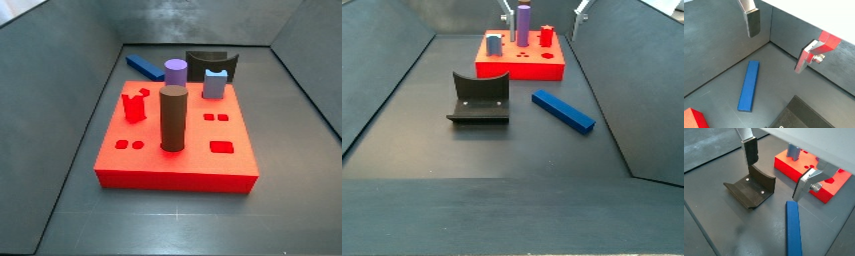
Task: Pick up the rectangle object. Move up. Place the rectangle object on the fixture. Regrasp the rectangle object. Move to above the board. Insert the rectangle object.
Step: Pick up the rectangle object.
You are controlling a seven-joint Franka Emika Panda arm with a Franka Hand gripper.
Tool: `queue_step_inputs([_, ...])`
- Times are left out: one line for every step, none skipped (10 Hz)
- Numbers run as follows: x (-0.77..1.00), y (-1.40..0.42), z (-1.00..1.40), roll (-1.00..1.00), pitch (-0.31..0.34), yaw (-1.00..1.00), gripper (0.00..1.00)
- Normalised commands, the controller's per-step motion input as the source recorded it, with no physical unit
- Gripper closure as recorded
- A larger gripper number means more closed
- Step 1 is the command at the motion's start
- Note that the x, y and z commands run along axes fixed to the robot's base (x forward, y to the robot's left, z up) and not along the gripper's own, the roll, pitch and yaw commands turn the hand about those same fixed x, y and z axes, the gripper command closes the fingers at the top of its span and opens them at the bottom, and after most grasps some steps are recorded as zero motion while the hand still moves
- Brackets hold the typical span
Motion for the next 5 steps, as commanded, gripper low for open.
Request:
queue_step_inputs([0.07, 0.0, -0.5, 0.0, -0.067, 0.19, 0.0])
queue_step_inputs([0.01, -0.04, -0.91, -0.04, -0.097, 0.81, 0.0])
queue_step_inputs([0.02, 0.0, -0.82, -0.04, -0.003, 0.94, 0.0])
queue_step_inputs([0.0, -0.01, -0.9, 0.0, 0.0, 0.93, 0.0])
queue_step_inputs([0.0, -0.06, -0.97, 0.01, -0.001, 0.92, 0.0])
